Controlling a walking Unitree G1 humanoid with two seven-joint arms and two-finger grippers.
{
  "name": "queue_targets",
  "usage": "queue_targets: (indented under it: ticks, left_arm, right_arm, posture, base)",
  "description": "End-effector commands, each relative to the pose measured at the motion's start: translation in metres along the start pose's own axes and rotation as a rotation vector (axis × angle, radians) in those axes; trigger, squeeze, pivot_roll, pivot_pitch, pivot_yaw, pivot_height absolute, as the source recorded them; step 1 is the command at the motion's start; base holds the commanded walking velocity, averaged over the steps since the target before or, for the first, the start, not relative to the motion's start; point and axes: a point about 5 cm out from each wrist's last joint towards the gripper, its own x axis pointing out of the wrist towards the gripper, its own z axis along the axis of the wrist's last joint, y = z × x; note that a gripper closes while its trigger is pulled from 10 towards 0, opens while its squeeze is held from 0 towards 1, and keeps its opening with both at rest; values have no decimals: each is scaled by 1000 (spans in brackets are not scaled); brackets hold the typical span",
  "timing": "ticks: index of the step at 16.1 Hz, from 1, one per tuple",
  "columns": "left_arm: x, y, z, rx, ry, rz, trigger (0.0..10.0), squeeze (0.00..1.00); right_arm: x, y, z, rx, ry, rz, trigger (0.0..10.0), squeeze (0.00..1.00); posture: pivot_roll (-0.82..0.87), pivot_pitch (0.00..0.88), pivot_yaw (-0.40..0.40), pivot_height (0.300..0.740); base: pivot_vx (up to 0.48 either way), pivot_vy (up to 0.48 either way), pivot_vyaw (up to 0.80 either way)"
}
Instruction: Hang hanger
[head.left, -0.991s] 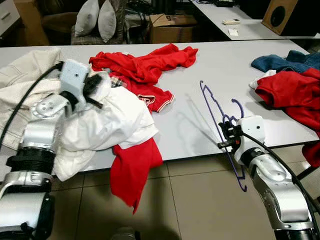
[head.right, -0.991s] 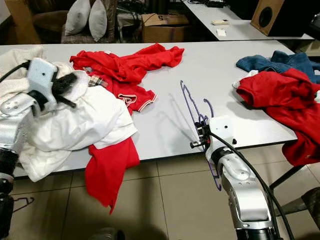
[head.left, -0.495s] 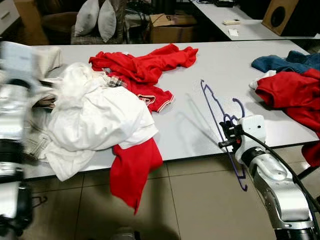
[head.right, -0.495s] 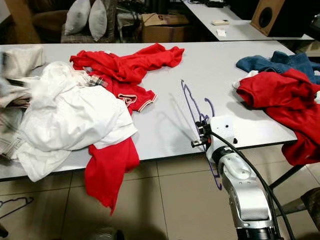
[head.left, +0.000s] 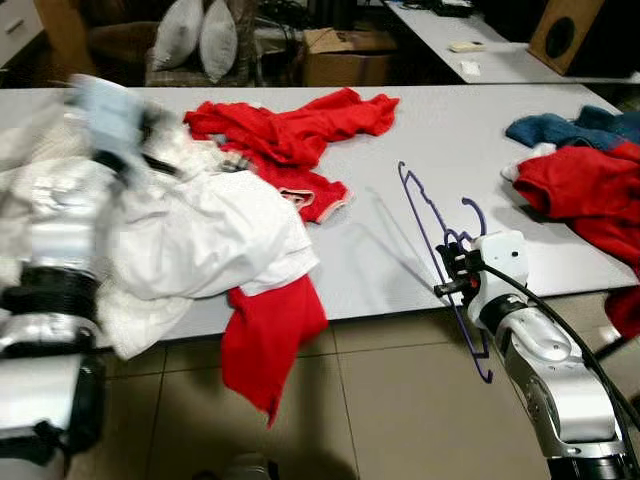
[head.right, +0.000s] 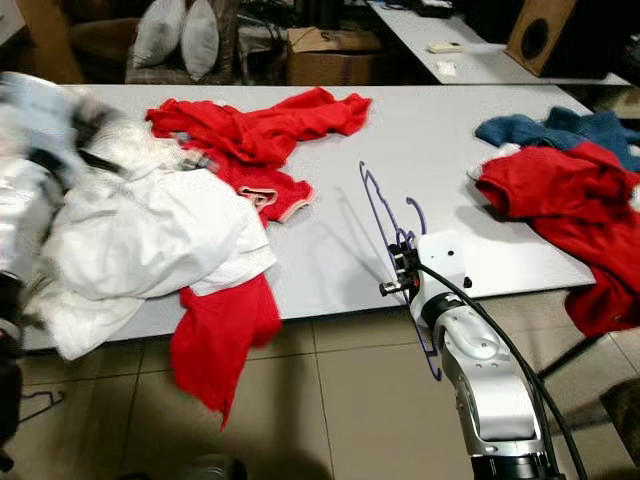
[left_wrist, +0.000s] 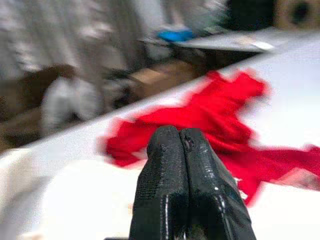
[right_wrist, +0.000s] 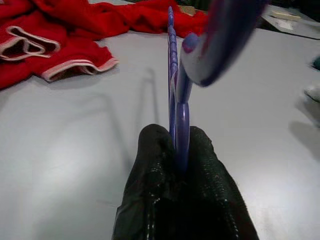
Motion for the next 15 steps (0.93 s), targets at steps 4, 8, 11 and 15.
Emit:
queue_targets:
  ticks: [4, 8, 11, 15]
  left_arm:
    - [4, 2, -15, 34, 104, 20, 10000, 1000]
    - [7, -6, -33, -34, 209, -48, 10000, 1000]
    - [1, -6, -51, 84, 330, -69, 10000, 0]
    - [-2, 3, -51, 106, 326, -30, 0, 0]
  right_arm:
    - [-4, -4, -2, 2, 4, -16, 10000, 0]
    - [-8, -11, -6, -2, 10, -34, 10000, 0]
    - [-6, -8, -6, 0, 8, -42, 10000, 0]
    - [-8, -5, -5, 2, 3, -33, 10000, 0]
  posture:
    - [59, 0, -10, 740]
    - [50, 0, 28, 740]
    - [44, 0, 29, 740]
    - [28, 0, 29, 740]
  base:
    - [0, 0, 0]
    - [0, 0, 0]
    - [0, 0, 0]
    - [0, 0, 0]
